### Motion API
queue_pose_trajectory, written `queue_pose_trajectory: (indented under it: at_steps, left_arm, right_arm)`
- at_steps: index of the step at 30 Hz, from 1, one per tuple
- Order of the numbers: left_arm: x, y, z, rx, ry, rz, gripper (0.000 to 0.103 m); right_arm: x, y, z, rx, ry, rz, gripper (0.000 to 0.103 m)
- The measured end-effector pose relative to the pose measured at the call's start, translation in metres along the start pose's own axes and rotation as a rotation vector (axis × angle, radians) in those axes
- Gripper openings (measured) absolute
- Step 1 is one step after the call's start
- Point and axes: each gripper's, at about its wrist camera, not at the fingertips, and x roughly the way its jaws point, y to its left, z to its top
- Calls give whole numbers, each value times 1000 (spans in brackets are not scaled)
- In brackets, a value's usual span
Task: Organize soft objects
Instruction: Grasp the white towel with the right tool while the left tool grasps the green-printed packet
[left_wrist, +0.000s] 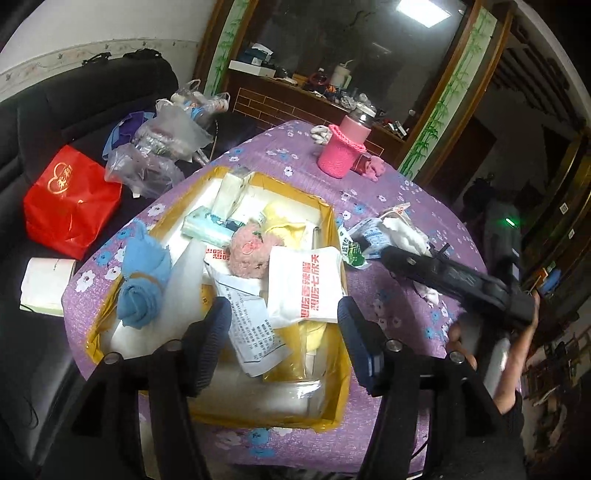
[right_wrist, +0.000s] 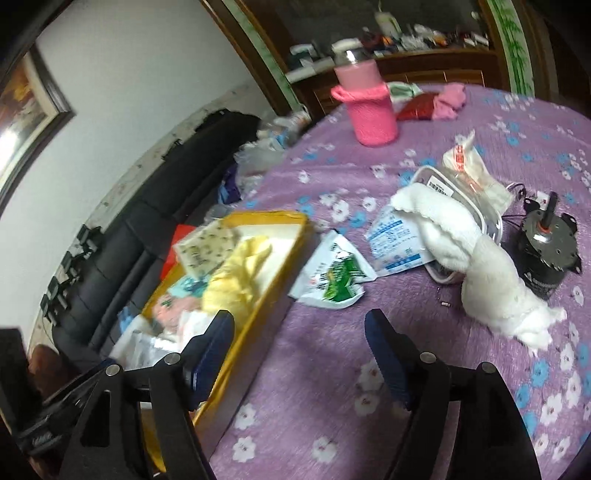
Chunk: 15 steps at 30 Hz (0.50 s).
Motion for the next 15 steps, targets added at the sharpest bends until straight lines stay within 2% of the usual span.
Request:
queue_pose_trajectory:
  at_steps: [3, 5, 12, 15]
  left_arm:
    - [-1, -3, 2, -7, -8, -12, 58]
    - [-1, -9, 5, 0, -3, -21, 58]
    - [5, -43, 15, 59, 0, -84, 58]
    - [10, -52, 13, 73, 15, -88, 58]
  right_arm:
    - [15, -3, 19, 21, 56, -35, 74]
    - [12, -4, 28, 24, 58, -34, 74]
    - [-31, -22, 46, 10, -72, -75, 74]
    - [-31, -32, 51, -12, -75, -105, 74]
